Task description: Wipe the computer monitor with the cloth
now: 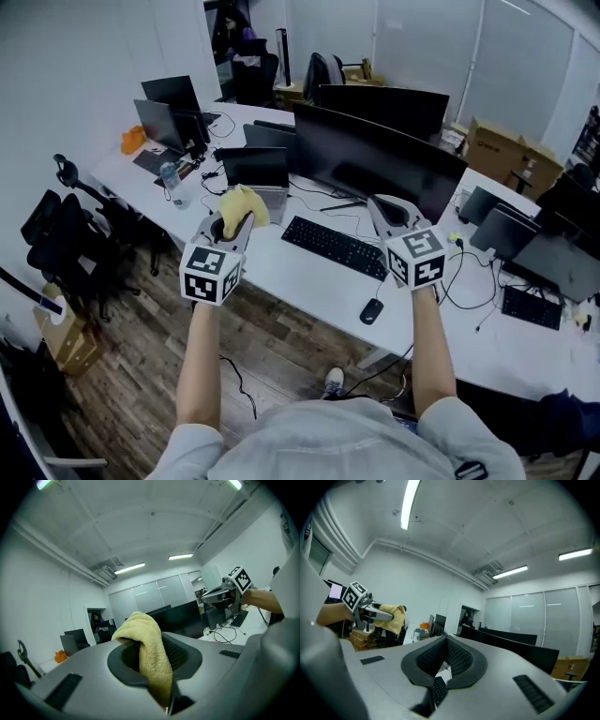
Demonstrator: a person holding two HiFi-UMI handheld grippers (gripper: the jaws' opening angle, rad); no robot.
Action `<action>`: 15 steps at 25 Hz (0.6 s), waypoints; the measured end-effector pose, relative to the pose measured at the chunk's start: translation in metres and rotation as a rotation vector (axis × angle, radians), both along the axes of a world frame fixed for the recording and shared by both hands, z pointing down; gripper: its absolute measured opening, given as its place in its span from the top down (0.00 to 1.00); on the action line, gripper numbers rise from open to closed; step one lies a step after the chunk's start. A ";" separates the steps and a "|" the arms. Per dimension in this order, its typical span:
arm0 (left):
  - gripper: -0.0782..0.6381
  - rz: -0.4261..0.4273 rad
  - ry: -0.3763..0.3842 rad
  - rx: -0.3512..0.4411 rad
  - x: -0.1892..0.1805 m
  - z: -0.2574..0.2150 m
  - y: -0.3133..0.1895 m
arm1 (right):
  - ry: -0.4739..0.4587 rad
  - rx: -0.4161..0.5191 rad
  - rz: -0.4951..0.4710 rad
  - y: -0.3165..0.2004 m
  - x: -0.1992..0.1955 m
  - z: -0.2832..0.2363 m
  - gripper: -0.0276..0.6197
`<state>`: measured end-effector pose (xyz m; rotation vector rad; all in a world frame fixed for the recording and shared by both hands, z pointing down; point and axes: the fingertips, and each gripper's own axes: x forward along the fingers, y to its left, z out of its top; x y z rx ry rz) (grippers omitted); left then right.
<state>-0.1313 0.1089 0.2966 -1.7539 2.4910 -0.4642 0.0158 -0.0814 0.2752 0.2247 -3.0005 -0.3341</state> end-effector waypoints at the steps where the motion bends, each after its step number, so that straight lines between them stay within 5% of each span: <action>1: 0.78 -0.007 -0.002 0.001 -0.004 -0.002 -0.011 | -0.005 0.008 -0.007 -0.011 -0.006 -0.003 0.92; 15: 0.78 -0.052 -0.005 -0.030 -0.069 0.002 -0.106 | -0.004 -0.001 -0.059 -0.110 -0.074 0.002 0.92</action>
